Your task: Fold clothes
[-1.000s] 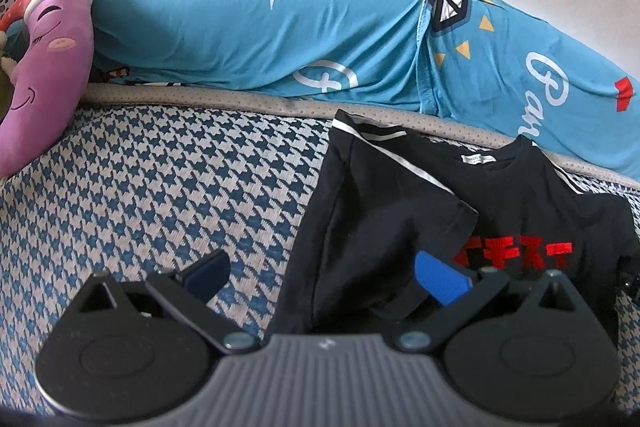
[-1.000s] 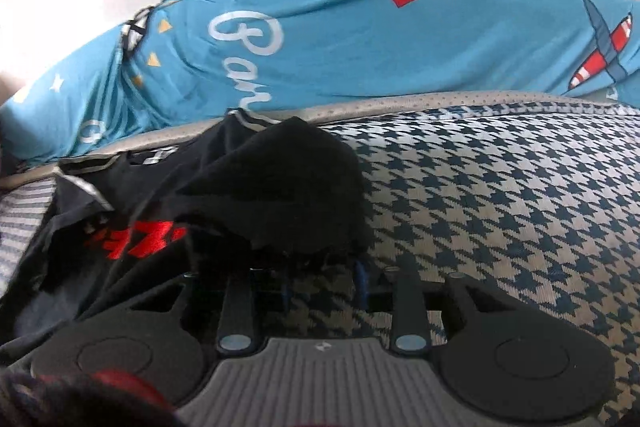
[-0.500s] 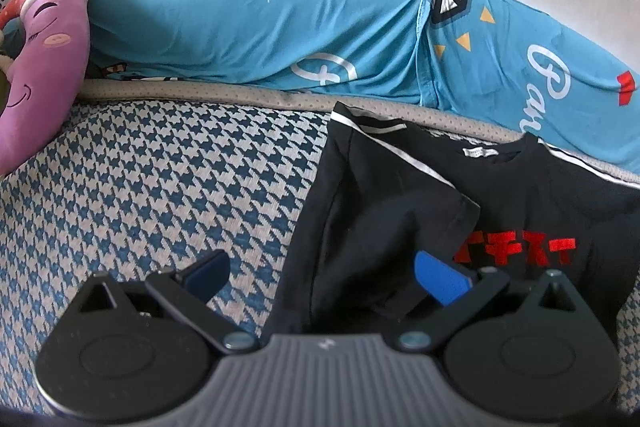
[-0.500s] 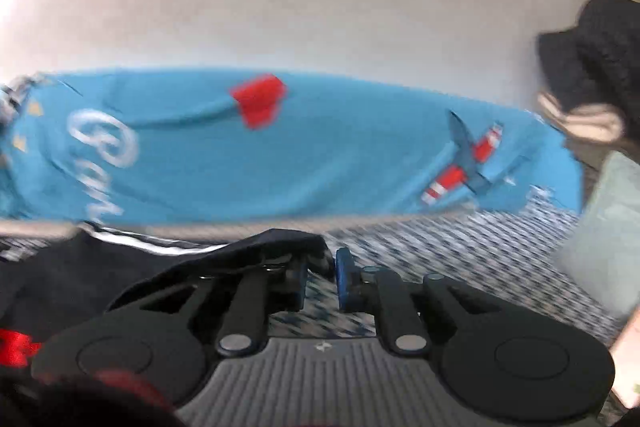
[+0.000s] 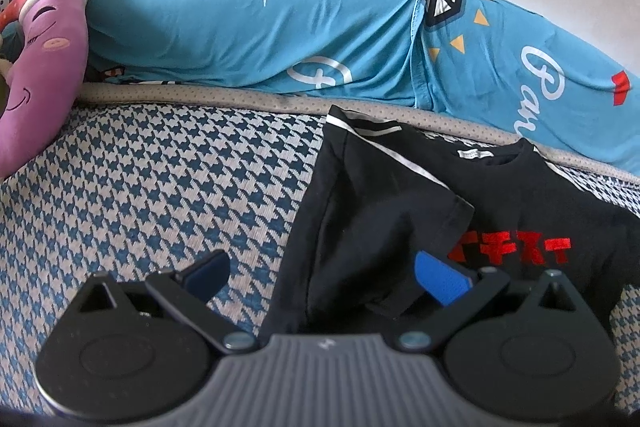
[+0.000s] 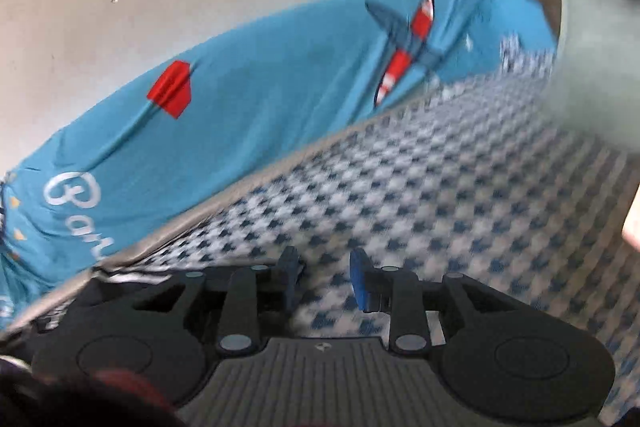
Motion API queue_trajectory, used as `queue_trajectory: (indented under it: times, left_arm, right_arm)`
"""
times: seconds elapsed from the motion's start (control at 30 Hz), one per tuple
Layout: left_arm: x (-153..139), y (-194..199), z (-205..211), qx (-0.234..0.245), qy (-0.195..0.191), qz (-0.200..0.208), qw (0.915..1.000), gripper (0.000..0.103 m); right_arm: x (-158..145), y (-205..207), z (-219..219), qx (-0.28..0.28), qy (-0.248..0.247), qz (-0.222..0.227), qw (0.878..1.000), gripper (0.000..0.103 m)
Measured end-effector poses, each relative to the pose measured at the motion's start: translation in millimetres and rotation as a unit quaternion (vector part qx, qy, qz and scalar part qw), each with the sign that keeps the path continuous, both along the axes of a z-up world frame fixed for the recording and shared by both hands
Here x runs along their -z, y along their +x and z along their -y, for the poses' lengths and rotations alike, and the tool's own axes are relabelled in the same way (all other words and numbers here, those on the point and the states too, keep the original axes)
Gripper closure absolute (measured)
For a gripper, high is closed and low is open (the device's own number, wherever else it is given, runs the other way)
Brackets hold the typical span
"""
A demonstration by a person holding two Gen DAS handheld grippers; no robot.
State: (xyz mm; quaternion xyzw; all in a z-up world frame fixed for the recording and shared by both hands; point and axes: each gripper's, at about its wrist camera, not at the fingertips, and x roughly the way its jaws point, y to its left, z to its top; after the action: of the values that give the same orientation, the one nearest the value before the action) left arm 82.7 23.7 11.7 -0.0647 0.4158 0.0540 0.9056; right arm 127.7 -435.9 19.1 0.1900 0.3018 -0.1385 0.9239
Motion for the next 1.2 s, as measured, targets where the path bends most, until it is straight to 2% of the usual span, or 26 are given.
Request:
queue_trajectory:
  times: [0.17, 0.4, 0.5, 0.67, 0.93, 0.97, 1.0, 1.03, 1.2]
  left_arm:
    - [-0.5, -1.0, 1.4, 0.001, 0.003, 0.001, 1.0000, 0.000]
    - [-2.3, -2.6, 3.8, 0.003, 0.008, 0.005, 1.0000, 0.000]
    - [-3.0, -3.3, 4.3, 0.004, 0.008, 0.007, 0.9999, 0.000]
    - [-3.4, -3.6, 2.8, 0.003, 0.007, 0.007, 0.9999, 0.000]
    - [-5.4, -0.9, -8.2, -0.011, -0.003, 0.006, 0.9999, 0.000]
    - [-5.4, -0.1, -9.8, -0.013, -0.005, 0.005, 0.9999, 0.000]
    - [-5.3, 0.7, -11.3, -0.015, -0.006, 0.005, 0.9999, 0.000]
    - [-5.2, 1.5, -12.8, -0.017, -0.007, 0.004, 0.9998, 0.000]
    - [-8.8, 4.0, -24.0, -0.037, -0.012, 0.007, 0.9992, 0.000]
  right_arm:
    - [4.4, -10.4, -8.3, -0.041, 0.066, -0.011, 0.997, 0.074]
    - [15.9, -14.2, -51.0, -0.134, 0.073, -0.048, 0.987, 0.074]
    - [20.6, -15.7, -66.5, -0.171, 0.100, -0.049, 0.979, 0.073]
    - [25.6, -14.8, -81.7, -0.186, 0.120, -0.062, 0.973, 0.069]
    - [39.2, -8.0, -98.6, -0.195, 0.126, -0.069, 0.970, 0.069]
    - [41.1, -7.6, -101.3, -0.196, 0.124, -0.067, 0.970, 0.072]
    - [42.1, -7.2, -104.6, -0.197, 0.119, -0.066, 0.971, 0.086]
    - [41.3, -7.9, -106.5, -0.194, 0.112, -0.067, 0.972, 0.093]
    - [25.8, -19.8, -106.7, -0.168, 0.089, -0.075, 0.979, 0.096]
